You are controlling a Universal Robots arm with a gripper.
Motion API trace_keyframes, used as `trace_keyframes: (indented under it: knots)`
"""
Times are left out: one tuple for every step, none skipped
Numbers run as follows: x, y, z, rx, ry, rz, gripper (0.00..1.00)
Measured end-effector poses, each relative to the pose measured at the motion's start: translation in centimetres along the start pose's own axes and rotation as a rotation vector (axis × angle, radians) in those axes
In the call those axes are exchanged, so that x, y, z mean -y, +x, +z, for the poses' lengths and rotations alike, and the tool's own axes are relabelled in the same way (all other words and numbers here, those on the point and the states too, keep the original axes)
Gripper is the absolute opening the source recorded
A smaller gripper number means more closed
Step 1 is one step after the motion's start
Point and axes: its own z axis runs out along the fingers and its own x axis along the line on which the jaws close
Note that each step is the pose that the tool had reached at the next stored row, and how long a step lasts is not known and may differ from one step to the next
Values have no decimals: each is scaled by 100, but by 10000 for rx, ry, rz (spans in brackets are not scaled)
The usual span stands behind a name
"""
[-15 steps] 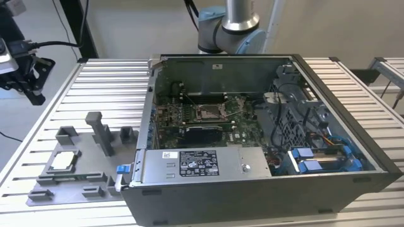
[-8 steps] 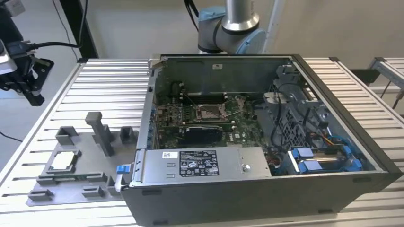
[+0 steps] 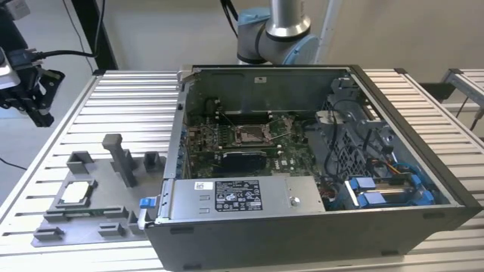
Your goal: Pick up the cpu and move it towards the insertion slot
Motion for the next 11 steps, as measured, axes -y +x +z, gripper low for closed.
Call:
trace_keyframes:
  knots:
    - [0, 0, 0, 0, 0, -1, 100]
    - [0, 0, 0, 0, 0, -1, 100]
    - [0, 0, 0, 0, 0, -1, 100]
    - [0, 0, 0, 0, 0, -2, 100]
    - [0, 0, 0, 0, 0, -3, 100]
    - [0, 0, 0, 0, 0, -3, 100]
    - [0, 0, 0, 0, 0, -3, 100]
    - [0, 0, 0, 0, 0, -3, 100]
    - [0, 0, 0, 0, 0, -4, 100]
    - [0, 0, 0, 0, 0, -4, 100]
    - [0, 0, 0, 0, 0, -4, 100]
